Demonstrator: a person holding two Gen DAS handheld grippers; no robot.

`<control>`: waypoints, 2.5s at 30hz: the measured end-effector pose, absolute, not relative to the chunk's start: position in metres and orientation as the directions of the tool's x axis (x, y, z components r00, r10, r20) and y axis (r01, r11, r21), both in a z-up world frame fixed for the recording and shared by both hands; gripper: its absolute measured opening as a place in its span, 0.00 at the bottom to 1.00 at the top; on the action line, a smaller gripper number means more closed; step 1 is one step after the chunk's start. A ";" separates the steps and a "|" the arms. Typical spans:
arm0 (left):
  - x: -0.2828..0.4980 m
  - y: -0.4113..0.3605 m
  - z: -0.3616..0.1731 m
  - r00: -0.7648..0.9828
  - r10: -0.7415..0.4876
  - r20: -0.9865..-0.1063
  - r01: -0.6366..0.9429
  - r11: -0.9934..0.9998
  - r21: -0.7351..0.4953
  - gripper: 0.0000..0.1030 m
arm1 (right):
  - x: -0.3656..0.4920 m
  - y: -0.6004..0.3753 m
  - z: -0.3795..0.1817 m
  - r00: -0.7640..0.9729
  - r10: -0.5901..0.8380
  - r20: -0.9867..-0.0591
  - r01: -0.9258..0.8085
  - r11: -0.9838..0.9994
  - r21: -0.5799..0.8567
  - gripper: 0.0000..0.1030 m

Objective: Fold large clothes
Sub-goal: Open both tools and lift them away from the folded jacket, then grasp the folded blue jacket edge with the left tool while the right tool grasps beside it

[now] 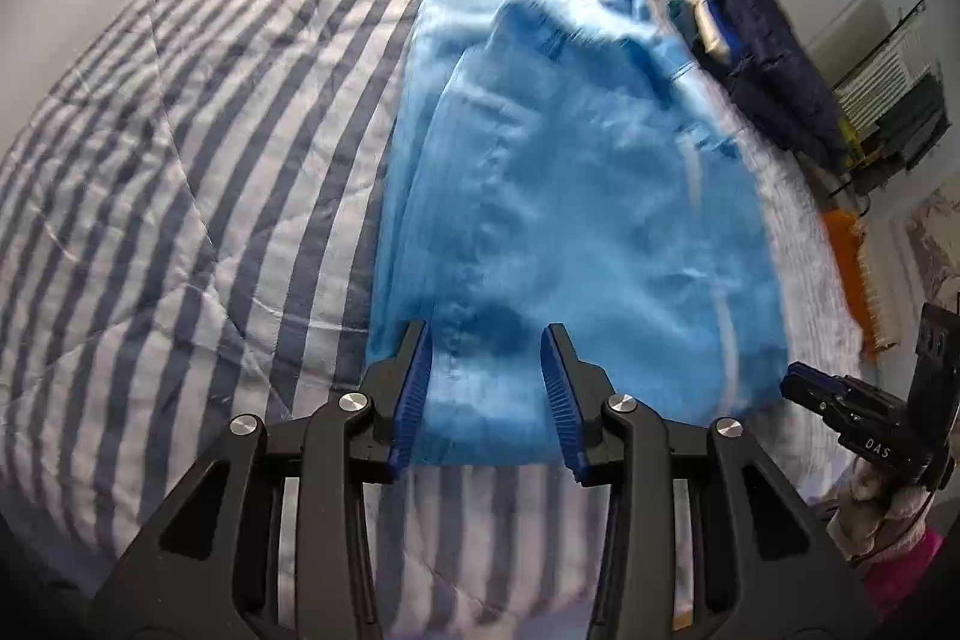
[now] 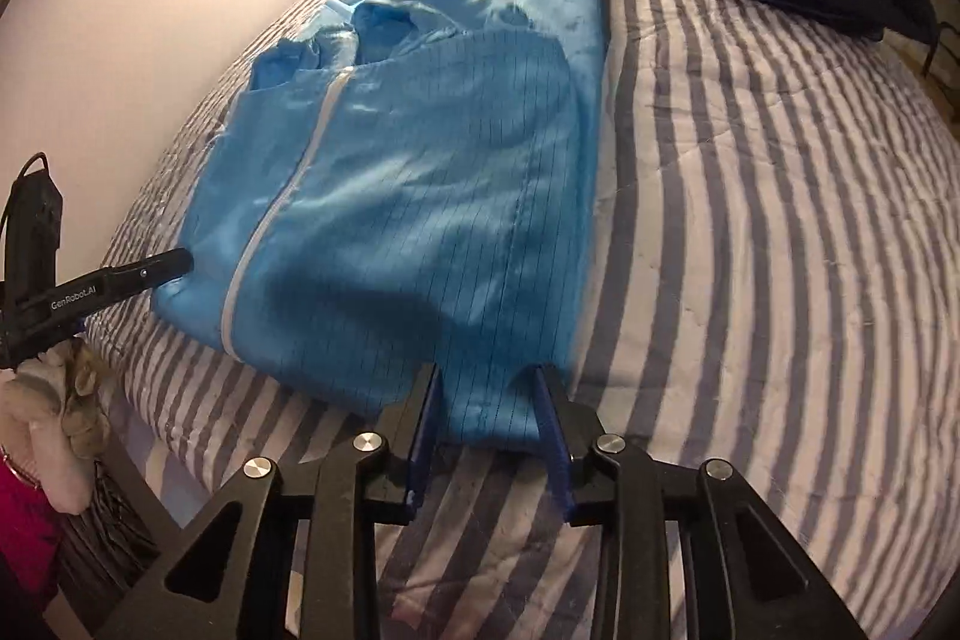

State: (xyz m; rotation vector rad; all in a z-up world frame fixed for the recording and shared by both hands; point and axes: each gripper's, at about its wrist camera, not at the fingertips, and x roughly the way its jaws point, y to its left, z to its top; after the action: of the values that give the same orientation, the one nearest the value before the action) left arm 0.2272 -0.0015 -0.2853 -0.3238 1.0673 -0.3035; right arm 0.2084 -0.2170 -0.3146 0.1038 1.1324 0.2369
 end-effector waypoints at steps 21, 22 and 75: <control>0.186 0.049 -0.061 0.681 -0.473 -0.559 0.277 0.873 -0.400 0.49 | 0.142 -0.218 -0.073 0.801 0.269 -0.534 -0.237 0.963 0.129 0.77; 0.190 0.049 -0.053 0.685 -0.473 -0.554 0.277 0.872 -0.403 0.49 | 0.146 -0.220 -0.068 0.797 0.276 -0.537 -0.241 0.961 0.137 0.77; 0.706 -0.067 -0.311 0.338 -0.427 -0.838 0.181 0.904 -0.388 0.49 | 0.710 -0.203 -0.316 0.402 0.324 -0.856 -0.191 0.944 0.268 0.67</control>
State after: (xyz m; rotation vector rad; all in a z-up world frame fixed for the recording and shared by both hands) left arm 0.7057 -0.0672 -0.3112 -0.2420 1.1617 -0.4014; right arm 0.7097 -0.2025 -0.3164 0.1345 1.1114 0.3267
